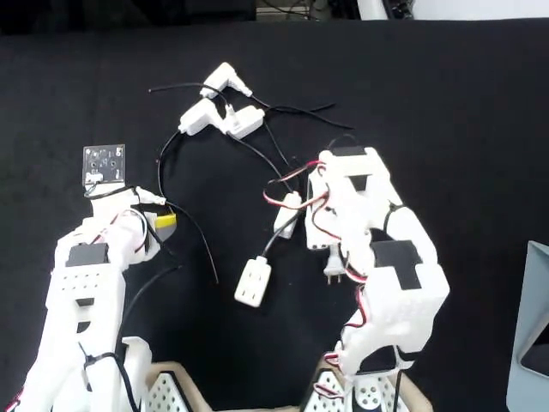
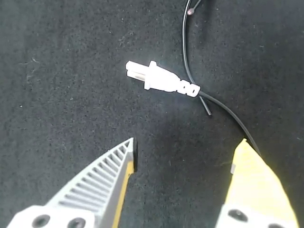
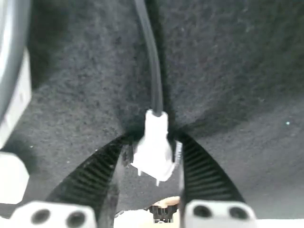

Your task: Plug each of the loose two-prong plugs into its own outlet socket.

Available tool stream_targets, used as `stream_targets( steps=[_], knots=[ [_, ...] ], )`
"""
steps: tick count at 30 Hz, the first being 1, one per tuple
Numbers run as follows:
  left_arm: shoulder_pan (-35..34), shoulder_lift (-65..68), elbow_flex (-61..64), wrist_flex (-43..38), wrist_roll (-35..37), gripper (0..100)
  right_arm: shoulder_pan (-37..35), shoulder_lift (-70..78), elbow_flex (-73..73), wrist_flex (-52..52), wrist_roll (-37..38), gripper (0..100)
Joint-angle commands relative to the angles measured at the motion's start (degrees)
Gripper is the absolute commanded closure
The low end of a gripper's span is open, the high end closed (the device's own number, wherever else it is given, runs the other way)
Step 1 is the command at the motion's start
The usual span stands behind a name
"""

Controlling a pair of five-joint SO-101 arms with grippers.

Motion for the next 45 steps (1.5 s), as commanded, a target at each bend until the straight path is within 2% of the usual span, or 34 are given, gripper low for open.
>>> stream_targets(
  steps=[1,4,12,17,23,28,34,39,42,45],
  knots=[
    [0.0,-1.2,-0.2,-1.1,-0.3,68,-0.7,0.0,-2.6,-0.1,-0.6,93.7],
    [0.0,-1.2,-0.2,-1.1,-0.3,68,-0.7,-0.1,-3.4,-0.1,-0.6,98.5],
    [0.0,-1.2,-0.2,-1.1,-0.3,68,-0.7,-6.1,-4.9,4.8,-0.4,98.6],
    [0.0,-1.2,-0.2,-1.1,-0.3,68,-0.7,-7.3,-4.5,2.9,-0.4,98.3],
    [0.0,-1.2,-0.2,-1.1,-0.3,68,-0.8,-2.0,-4.2,0.3,-0.4,98.2],
    [0.1,-1.2,-0.2,-1.1,-0.3,68,-0.7,-0.4,-4.8,1.1,-0.5,88.1],
    [0.1,-1.2,-0.1,-1.1,-0.3,68,-0.8,-0.1,-5.1,1.9,-0.5,93.3],
    [0.1,-1.2,-0.1,-1.1,-0.3,68,-0.8,-0.4,-4.9,2.0,-0.6,93.9],
    [0.1,-1.2,-0.1,-1.1,-0.3,68,-1.2,-0.4,-5.1,2.0,-0.6,99.1],
    [0.3,-1.2,-0.1,-1.1,-0.3,68,-2.6,-1.6,-5.1,2.8,-0.5,98.8]
  ],
)
